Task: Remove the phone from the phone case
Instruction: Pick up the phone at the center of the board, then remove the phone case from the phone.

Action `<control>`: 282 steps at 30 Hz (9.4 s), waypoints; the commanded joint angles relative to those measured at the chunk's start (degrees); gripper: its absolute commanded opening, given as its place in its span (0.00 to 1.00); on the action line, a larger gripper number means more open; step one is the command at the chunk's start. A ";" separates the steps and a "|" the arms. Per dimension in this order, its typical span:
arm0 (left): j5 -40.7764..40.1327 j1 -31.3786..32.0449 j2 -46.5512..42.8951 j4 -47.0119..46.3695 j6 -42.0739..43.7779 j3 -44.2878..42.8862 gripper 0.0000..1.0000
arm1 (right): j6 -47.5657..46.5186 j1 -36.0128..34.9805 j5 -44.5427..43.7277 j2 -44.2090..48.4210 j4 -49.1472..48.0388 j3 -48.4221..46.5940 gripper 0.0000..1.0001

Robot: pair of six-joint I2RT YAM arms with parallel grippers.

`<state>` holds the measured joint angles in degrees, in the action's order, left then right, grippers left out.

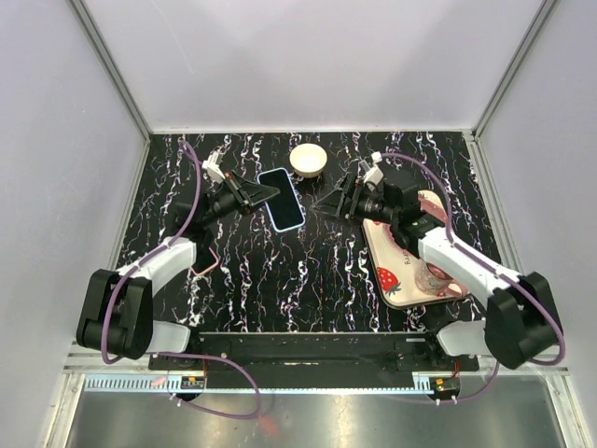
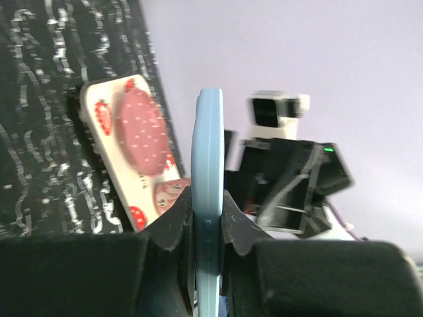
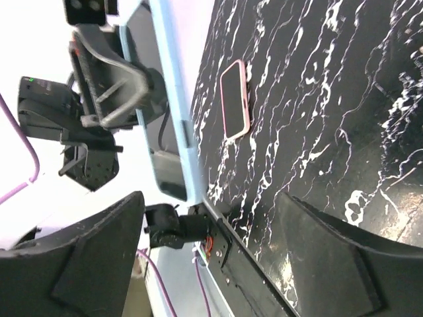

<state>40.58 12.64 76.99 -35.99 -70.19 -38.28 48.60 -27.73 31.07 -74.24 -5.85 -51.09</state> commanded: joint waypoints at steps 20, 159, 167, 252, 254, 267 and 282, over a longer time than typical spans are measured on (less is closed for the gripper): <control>-2.87 -0.60 -4.92 -17.09 -8.91 3.12 0.00 | 26.64 -0.05 16.57 -9.52 -45.92 8.91 0.58; 5.12 8.89 -13.80 -31.94 -18.31 3.48 0.00 | 57.40 -3.91 29.57 -40.37 -82.40 -21.34 0.45; 6.27 8.89 -10.29 -35.64 -18.23 4.88 0.00 | 56.43 -4.00 29.75 -39.41 -82.75 -19.75 0.00; -26.16 20.93 16.87 -14.04 22.55 9.82 0.71 | -21.79 -18.24 -31.25 -34.48 32.57 -23.35 0.00; -26.69 21.28 17.49 -9.74 23.61 7.26 0.61 | -21.88 -18.07 -31.24 -34.22 32.48 -23.35 0.00; -35.12 24.62 16.27 6.54 29.68 1.72 0.59 | -21.79 -17.27 -29.14 -32.11 32.48 -23.00 0.00; -36.80 25.76 13.54 13.14 31.08 1.54 0.60 | -19.33 -17.27 -23.51 -34.31 28.52 -24.93 0.00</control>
<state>5.76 37.58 91.05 -26.04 -40.91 -36.97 26.41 -43.20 -3.70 -105.56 30.81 -74.78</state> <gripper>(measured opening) 0.602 0.090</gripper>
